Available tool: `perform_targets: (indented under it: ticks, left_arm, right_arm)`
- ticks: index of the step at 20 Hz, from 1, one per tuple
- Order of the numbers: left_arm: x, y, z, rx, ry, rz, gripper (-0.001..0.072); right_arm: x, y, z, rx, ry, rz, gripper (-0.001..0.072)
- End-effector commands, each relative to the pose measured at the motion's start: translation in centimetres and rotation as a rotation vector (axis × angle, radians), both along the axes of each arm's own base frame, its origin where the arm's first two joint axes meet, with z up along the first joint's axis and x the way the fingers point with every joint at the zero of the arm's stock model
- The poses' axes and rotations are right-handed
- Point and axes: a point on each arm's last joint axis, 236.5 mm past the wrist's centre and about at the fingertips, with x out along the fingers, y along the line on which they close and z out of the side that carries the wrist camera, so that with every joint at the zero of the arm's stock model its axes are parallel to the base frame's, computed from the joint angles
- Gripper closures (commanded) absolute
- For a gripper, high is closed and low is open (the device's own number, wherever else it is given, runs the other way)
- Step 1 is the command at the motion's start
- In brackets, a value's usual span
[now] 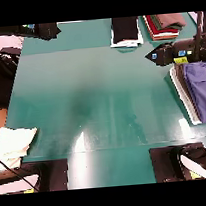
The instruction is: Fold the shirts.
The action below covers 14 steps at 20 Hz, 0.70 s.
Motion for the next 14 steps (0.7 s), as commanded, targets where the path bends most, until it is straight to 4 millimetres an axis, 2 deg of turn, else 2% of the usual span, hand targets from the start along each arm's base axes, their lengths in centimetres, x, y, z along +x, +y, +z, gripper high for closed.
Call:
perform_targets:
  ticks: [1,14]
  left_arm:
    - [0.07,0.0,0.1,-0.002,-0.005,0.001,0.068]
    - [-0.04,-0.23,0.19,-0.013,-0.001,-0.004,0.068]
  right_arm:
    - [-0.02,0.04,-0.02,0.0,0.001,0.001,0.0697]
    - [-0.22,0.06,-0.27,-0.004,0.012,0.006,0.0697]
